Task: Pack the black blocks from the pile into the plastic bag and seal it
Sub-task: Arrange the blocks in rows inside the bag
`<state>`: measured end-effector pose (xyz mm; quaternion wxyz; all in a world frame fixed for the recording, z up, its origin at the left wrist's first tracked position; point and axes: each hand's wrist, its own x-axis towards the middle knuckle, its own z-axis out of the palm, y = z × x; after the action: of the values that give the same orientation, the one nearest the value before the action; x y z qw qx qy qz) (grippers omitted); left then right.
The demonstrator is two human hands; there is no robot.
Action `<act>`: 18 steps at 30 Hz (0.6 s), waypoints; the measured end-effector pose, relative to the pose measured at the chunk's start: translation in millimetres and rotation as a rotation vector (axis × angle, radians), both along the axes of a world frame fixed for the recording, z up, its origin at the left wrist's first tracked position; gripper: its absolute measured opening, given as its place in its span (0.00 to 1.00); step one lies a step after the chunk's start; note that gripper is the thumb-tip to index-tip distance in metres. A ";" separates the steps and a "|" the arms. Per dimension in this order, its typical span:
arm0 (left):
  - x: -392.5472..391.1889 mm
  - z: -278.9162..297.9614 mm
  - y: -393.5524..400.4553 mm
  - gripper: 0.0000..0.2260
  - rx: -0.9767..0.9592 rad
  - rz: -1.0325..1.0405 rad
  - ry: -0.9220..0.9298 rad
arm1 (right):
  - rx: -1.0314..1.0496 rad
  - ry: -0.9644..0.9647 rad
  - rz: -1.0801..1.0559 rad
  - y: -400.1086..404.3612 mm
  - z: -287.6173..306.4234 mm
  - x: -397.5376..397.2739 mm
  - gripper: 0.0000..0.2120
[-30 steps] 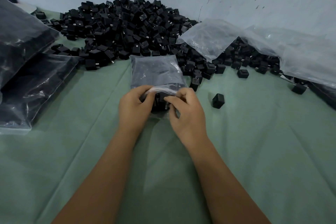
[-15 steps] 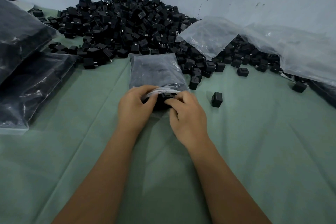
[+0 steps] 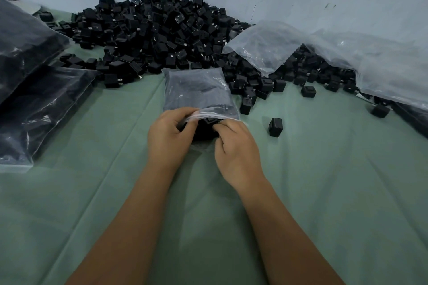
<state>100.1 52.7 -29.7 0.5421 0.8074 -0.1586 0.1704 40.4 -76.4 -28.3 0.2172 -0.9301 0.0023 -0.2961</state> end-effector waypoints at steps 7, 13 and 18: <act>-1.3 0.5 -0.9 0.11 0.120 0.071 -0.264 | -0.067 0.085 0.121 1.9 0.4 1.9 0.19; 0.0 -1.0 -1.3 0.11 0.152 0.082 -0.397 | -0.183 0.266 0.015 18.8 3.0 18.8 0.22; -0.7 0.0 -2.4 0.13 0.126 0.066 -0.388 | -0.289 0.418 -0.083 25.2 13.4 40.4 0.16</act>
<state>99.4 50.3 -29.7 0.4438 0.7965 -0.2437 0.3304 80.8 -51.2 -14.9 0.0646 -0.9916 0.0429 -0.1032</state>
